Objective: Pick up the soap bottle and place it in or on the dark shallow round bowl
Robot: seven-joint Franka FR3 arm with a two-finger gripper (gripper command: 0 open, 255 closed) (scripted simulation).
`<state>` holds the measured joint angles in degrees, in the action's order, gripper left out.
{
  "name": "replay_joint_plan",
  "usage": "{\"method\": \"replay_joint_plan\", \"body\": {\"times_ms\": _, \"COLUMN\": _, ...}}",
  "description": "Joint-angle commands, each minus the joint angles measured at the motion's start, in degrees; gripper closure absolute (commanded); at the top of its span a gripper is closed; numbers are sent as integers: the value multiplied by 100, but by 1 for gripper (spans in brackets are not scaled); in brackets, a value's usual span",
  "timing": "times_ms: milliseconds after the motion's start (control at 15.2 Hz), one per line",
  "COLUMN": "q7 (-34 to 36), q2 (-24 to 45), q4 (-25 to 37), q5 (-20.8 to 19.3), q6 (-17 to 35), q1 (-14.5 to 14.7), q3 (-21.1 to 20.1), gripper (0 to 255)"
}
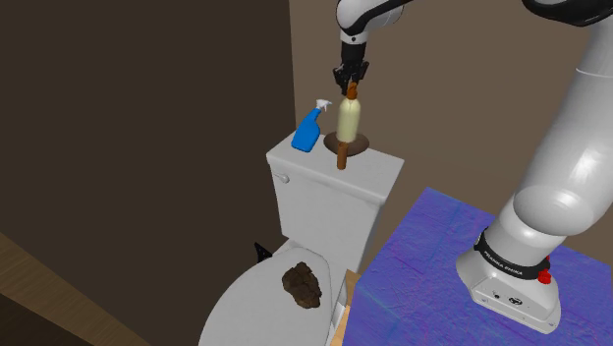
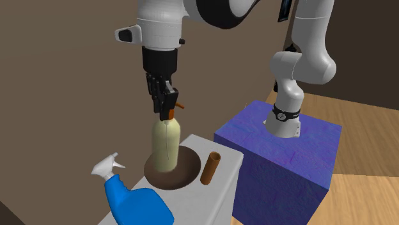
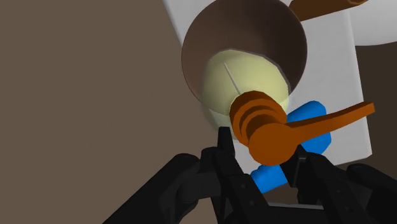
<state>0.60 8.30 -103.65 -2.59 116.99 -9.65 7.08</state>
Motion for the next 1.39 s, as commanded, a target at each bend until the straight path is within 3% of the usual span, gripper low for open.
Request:
{"method": "replay_joint_plan", "body": {"times_ms": 0, "q7": 0, "q2": 2, "q4": -1, "q5": 0, "q6": 8, "q1": 0, "q3": 0, "gripper": 255}}
{"method": "replay_joint_plan", "body": {"times_ms": 198, "q7": 0, "q2": 2, "q4": -1, "q5": 0, "q6": 8, "q1": 0, "q3": 0, "gripper": 255}}
{"method": "replay_joint_plan", "body": {"times_ms": 264, "q7": 0, "q2": 2, "q4": -2, "q5": 0, "q6": 8, "q1": 0, "q3": 0, "gripper": 0}}
{"method": "replay_joint_plan", "body": {"times_ms": 594, "q7": 0, "q2": 1, "q4": -3, "q5": 0, "q6": 9, "q1": 0, "q3": 0, "gripper": 0}}
{"method": "replay_joint_plan", "body": {"times_ms": 858, "q7": 10, "q2": -182, "q4": 489, "q5": -15, "q6": -666, "q1": 24, "q3": -13, "gripper": 0}}
{"method": "replay_joint_plan", "body": {"times_ms": 1320, "q7": 10, "q2": -182, "q4": 489, "q5": -15, "q6": -667, "q1": 24, "q3": -13, "gripper": 0}}
